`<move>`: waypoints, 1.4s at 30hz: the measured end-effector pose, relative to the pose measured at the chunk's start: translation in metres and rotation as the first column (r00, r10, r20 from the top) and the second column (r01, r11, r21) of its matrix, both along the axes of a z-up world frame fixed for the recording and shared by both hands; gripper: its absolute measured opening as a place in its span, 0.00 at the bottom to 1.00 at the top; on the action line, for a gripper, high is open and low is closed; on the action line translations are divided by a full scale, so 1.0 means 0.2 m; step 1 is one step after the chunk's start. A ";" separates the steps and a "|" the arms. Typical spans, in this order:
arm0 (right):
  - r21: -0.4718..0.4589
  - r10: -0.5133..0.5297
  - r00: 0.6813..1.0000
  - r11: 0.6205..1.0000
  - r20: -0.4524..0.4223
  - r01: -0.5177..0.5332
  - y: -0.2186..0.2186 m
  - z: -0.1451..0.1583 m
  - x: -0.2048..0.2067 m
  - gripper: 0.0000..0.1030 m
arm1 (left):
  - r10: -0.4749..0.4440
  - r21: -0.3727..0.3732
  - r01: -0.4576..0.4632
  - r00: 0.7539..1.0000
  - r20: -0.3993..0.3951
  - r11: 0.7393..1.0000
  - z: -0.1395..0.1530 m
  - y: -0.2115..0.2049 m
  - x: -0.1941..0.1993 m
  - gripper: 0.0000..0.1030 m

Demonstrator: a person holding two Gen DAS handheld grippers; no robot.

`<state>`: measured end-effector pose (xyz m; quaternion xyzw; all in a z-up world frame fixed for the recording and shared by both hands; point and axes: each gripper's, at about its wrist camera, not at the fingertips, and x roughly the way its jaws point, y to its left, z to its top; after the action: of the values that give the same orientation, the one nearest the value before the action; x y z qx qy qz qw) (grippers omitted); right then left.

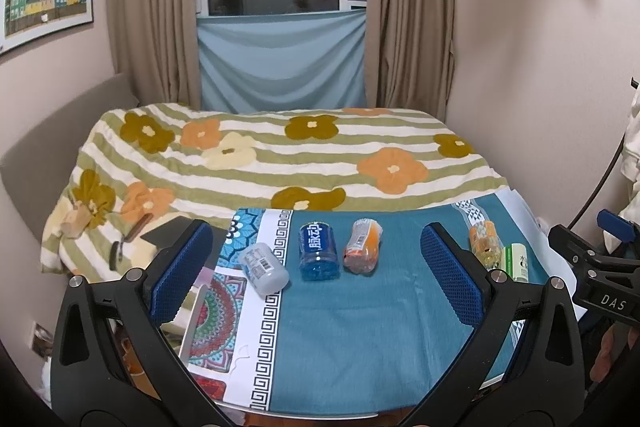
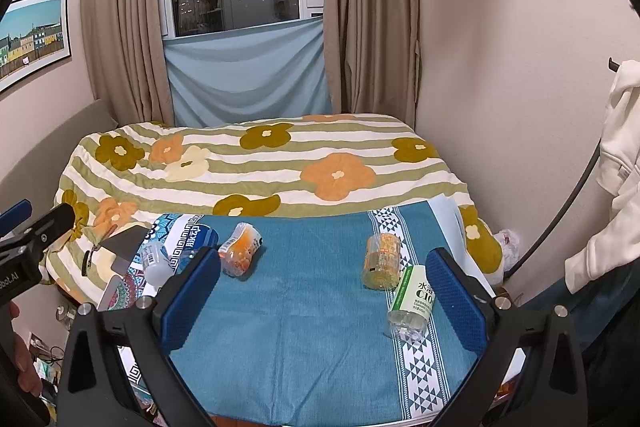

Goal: Flip cup upright

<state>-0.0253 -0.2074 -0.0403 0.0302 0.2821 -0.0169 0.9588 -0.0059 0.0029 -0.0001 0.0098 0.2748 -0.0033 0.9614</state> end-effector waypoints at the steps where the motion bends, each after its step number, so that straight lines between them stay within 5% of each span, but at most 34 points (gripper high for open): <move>1: 0.001 0.002 1.000 1.000 -0.001 -0.002 0.01 0.00 0.01 1.00 | -0.002 0.002 0.002 1.000 0.002 1.000 0.00 0.00 0.00 1.00; 42: 0.013 0.005 1.000 1.000 0.007 -0.005 0.00 0.04 -0.03 1.00 | -0.005 0.003 0.005 1.000 0.007 1.000 0.01 -0.01 -0.01 1.00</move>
<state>-0.0311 -0.2065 -0.0332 0.0360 0.2790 -0.0124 0.9595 -0.0081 0.0006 0.0016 0.0122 0.2713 -0.0054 0.9624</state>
